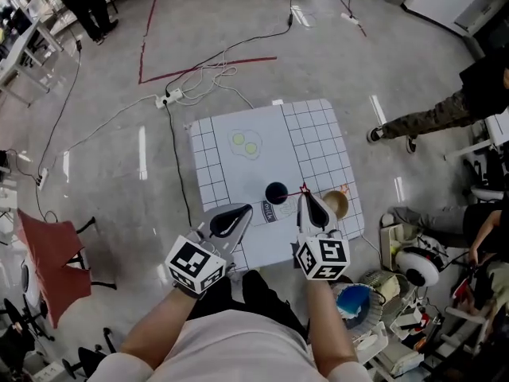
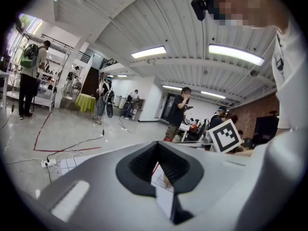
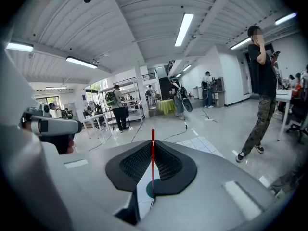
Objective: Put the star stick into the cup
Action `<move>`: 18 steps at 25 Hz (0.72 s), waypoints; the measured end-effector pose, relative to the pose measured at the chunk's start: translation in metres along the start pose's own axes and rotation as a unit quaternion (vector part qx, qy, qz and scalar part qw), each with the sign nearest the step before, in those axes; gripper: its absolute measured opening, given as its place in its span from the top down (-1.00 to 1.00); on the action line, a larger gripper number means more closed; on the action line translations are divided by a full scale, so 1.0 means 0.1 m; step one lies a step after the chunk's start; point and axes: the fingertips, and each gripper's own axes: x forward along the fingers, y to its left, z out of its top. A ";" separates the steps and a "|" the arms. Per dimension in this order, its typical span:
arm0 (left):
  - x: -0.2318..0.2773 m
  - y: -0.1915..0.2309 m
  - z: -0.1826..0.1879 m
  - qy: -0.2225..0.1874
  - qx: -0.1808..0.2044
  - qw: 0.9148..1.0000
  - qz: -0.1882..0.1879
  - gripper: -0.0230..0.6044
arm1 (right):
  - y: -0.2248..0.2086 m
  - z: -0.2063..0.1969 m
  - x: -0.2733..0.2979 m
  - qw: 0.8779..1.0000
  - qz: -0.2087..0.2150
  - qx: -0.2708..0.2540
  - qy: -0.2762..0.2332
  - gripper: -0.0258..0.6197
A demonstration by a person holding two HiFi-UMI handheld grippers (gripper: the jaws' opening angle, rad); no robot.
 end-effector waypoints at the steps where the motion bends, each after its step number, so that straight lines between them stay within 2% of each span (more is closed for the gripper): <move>1: 0.05 0.07 -0.02 0.004 -0.001 1.000 -0.005 0.91 | -0.01 -0.04 0.08 1.000 -0.004 0.005 0.005 0.83; 9: 0.38 0.39 -0.21 0.030 -0.012 0.999 -0.035 0.91 | -0.08 -0.51 0.51 0.998 -0.027 0.031 0.053 0.83; 18: 0.51 0.58 -0.42 0.054 -0.027 0.997 -0.040 0.91 | -0.11 -0.85 0.75 0.994 -0.017 0.060 0.090 0.82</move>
